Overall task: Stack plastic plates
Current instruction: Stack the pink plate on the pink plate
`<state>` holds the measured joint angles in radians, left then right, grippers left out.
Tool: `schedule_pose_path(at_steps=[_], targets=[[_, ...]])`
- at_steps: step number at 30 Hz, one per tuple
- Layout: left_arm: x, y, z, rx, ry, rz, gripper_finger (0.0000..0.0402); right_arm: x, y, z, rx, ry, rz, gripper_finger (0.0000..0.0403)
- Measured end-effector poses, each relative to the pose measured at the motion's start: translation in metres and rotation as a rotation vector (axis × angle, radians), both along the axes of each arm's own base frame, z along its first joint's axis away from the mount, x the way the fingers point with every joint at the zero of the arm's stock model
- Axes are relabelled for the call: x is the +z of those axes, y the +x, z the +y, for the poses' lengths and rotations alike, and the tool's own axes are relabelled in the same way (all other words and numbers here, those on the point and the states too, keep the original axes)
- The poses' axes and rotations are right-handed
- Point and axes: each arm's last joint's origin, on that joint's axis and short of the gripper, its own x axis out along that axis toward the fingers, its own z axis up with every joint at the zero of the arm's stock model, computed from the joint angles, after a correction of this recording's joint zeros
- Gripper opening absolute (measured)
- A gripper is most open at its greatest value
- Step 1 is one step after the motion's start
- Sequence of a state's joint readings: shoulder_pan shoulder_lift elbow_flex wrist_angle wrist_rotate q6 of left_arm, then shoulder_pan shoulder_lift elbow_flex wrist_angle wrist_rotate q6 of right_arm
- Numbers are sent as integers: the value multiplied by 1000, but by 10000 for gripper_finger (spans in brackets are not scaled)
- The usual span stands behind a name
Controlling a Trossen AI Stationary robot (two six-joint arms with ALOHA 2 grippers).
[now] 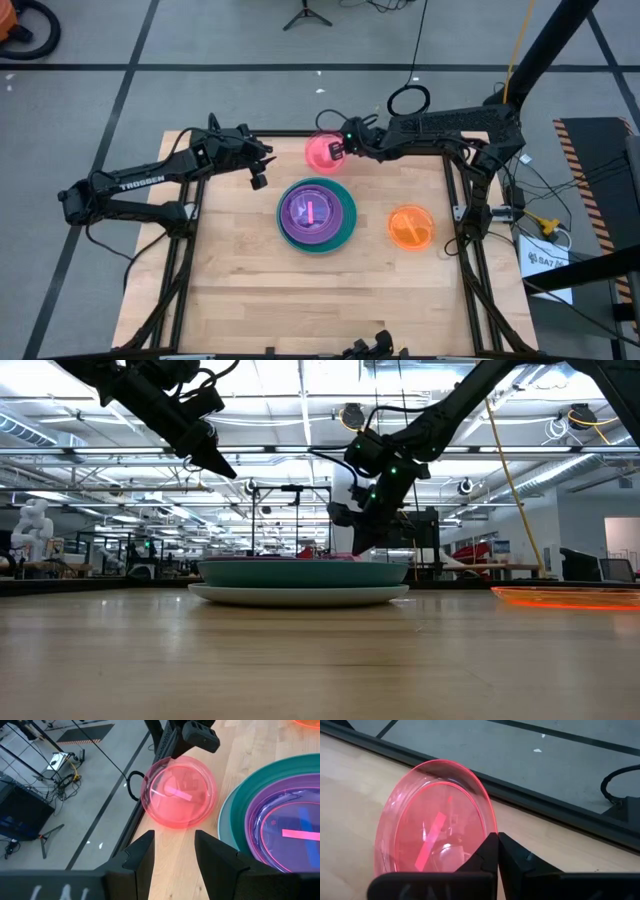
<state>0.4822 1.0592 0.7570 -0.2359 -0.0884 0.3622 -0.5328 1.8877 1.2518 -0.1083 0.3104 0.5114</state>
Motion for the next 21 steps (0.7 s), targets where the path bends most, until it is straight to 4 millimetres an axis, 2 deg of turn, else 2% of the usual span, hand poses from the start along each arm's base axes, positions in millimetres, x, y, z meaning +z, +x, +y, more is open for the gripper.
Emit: schedule_pose_path(at_steps=[14,21], targets=[[-1,0,0,0,-4,7,147,3,6,2,42,35,-88,0],[-1,0,0,0,-4,6,147,-8,3,5,-19,59,-13,0]])
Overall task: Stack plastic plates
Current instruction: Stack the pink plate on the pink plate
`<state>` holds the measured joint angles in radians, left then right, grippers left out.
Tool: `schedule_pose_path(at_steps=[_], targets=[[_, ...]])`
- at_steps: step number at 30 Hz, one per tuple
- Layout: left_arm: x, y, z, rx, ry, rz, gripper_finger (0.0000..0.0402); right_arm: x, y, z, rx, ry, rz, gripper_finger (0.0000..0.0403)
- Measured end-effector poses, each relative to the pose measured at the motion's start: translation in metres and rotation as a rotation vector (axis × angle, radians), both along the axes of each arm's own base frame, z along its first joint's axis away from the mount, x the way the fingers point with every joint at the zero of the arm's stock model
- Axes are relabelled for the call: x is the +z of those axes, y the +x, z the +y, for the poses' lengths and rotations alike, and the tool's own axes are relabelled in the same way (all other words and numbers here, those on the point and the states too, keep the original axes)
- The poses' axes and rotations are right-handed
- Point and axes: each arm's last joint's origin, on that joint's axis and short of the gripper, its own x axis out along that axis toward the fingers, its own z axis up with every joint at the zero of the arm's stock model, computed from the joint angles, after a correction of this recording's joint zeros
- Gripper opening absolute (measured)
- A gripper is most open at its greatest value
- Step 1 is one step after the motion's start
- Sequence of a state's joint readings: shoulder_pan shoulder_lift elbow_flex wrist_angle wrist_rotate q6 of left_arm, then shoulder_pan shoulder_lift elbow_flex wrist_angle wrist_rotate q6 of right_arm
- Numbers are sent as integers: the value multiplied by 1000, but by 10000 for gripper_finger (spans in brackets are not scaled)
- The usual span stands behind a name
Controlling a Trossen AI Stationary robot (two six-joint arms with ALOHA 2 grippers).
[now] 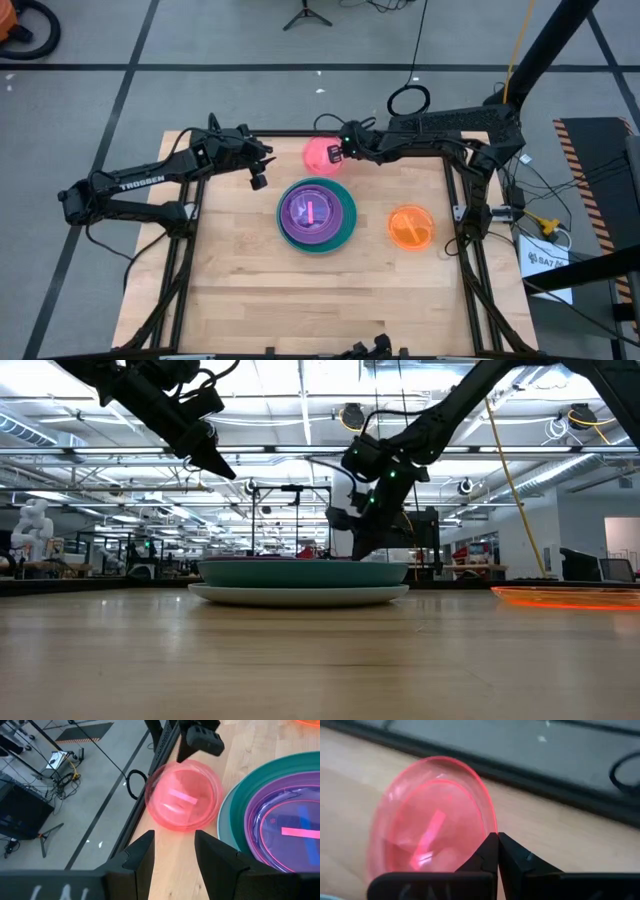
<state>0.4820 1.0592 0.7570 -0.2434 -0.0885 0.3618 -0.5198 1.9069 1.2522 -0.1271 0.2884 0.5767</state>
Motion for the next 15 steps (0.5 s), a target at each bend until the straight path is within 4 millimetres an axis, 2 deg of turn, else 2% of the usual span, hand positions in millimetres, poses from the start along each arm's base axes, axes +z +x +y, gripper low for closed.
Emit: schedule_pose_path(at_steps=[8,15], targets=[[0,0,0,0,0,0,147,-26,2,-1,-36,56,46,7],[0,0,0,0,0,0,147,-28,1,-2,-54,74,42,68]])
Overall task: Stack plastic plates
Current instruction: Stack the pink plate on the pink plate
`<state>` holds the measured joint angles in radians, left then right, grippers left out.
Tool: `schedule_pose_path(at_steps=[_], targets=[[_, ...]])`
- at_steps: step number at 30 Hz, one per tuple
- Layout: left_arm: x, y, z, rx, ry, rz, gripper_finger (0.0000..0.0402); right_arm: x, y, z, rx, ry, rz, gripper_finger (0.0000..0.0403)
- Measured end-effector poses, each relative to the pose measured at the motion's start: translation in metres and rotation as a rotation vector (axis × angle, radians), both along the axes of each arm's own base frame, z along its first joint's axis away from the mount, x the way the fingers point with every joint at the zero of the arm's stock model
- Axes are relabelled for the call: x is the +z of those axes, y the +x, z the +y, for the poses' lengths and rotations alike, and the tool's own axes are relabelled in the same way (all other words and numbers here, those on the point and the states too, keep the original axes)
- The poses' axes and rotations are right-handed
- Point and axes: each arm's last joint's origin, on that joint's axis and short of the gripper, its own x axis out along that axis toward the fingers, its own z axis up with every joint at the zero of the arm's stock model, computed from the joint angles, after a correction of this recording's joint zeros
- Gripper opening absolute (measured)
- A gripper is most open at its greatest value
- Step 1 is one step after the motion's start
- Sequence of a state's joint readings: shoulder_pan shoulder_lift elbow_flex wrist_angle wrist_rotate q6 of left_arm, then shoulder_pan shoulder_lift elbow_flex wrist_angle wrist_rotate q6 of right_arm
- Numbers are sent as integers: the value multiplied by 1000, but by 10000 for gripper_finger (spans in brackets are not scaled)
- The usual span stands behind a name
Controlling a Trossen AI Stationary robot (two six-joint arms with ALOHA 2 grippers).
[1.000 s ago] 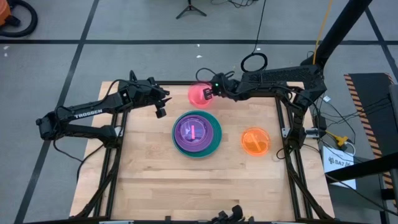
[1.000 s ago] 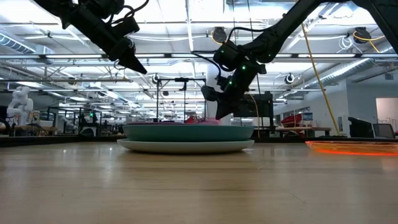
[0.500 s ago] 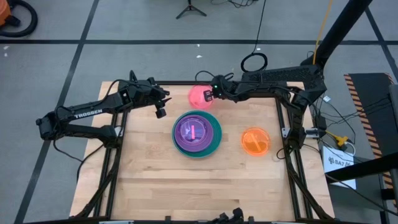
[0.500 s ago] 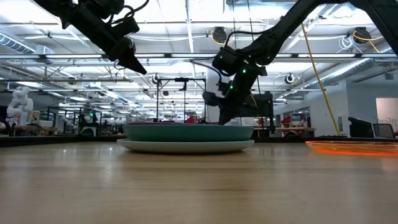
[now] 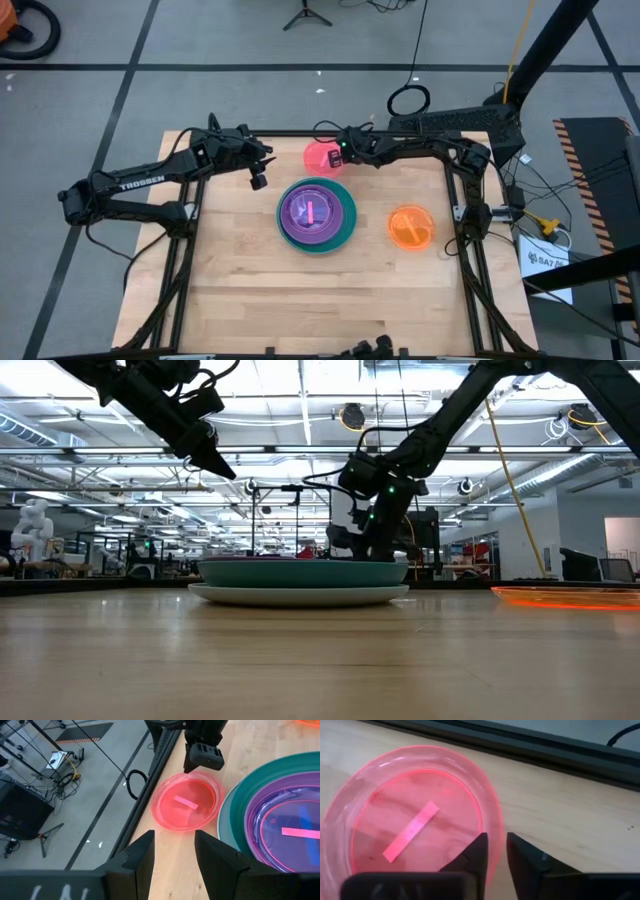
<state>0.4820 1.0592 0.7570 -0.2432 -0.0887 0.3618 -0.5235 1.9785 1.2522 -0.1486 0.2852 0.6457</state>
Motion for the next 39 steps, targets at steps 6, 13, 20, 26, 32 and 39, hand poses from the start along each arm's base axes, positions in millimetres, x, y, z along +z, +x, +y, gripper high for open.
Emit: schedule_pose_path(at_steps=[6,13,20,26,32,39], targets=[[0,0,0,0,0,0,147,-3,-8,-3,-54,52,31,117],[0,0,0,0,0,-1,147,-3,-5,0,2,118,-22,133],[0,0,0,0,0,-1,147,-2,-3,1,3,112,-36,125],[0,0,0,0,0,-1,147,-2,-3,1,0,109,-35,119],[0,0,0,0,0,-1,147,-5,-3,1,-18,103,-22,118],[0,0,0,0,0,-1,147,-7,-2,2,-23,108,-23,118]])
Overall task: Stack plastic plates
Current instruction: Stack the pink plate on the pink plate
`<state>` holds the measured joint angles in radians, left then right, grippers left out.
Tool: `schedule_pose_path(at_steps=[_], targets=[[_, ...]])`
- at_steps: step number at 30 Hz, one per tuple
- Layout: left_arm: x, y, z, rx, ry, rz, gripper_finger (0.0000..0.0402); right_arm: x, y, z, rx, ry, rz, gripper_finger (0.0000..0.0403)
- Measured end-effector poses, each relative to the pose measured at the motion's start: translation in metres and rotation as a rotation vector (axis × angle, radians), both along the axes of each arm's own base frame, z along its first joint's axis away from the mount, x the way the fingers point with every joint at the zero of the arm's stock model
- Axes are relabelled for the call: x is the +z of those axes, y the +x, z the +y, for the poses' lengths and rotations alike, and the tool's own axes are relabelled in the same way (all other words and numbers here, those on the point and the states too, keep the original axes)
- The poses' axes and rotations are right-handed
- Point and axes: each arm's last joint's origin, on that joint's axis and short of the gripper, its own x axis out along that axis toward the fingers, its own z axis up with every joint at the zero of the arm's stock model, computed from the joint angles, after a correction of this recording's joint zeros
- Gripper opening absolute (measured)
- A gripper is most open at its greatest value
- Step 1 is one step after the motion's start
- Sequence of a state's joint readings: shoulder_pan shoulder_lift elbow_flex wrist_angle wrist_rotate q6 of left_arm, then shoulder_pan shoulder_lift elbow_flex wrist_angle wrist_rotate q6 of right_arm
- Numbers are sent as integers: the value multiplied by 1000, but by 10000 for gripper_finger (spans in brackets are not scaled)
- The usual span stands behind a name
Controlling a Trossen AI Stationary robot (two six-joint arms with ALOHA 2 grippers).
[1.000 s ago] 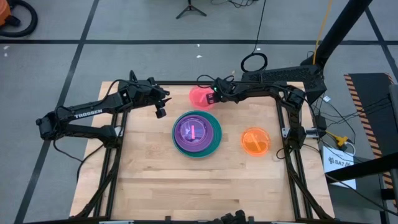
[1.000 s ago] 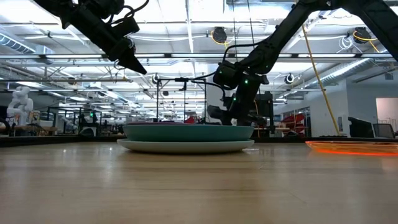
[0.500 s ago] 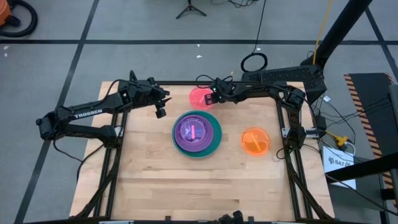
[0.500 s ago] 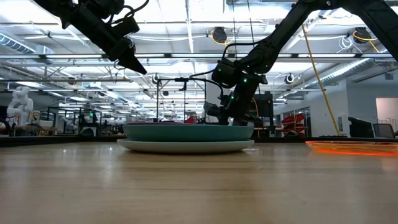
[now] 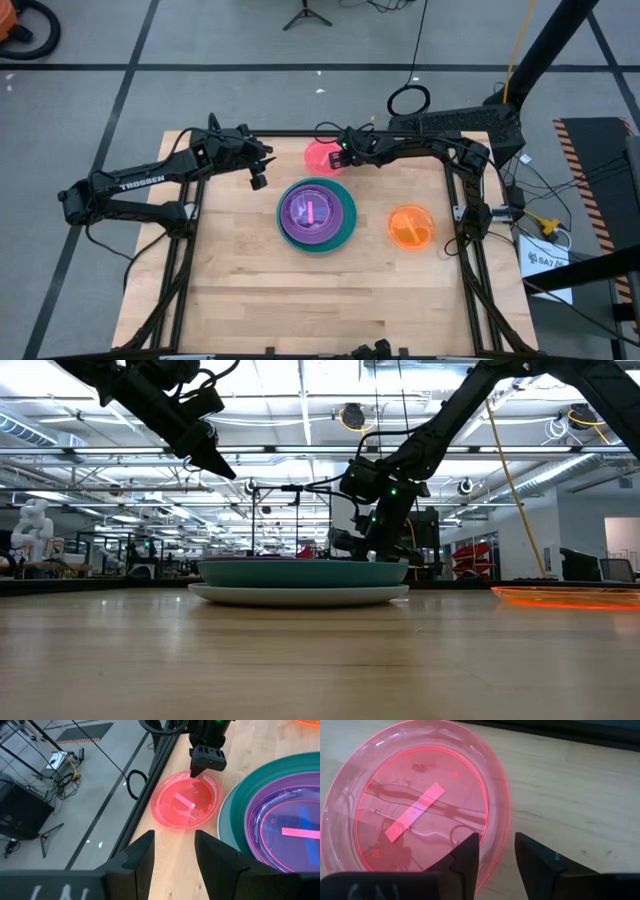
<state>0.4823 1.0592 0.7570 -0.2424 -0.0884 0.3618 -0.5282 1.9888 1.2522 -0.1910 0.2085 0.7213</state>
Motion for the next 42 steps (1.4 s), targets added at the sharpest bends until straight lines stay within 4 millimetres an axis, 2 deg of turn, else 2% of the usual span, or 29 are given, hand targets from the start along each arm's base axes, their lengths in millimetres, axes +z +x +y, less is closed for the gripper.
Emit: schedule_pose_path(at_steps=[30,38,42], targets=[[0,0,0,0,0,0,147,0,2,3,6,0,1,118],[0,0,0,0,0,0,147,-18,8,-1,7,-13,-7,118],[0,0,0,0,1,-1,147,-18,8,-1,11,-14,-4,117]])
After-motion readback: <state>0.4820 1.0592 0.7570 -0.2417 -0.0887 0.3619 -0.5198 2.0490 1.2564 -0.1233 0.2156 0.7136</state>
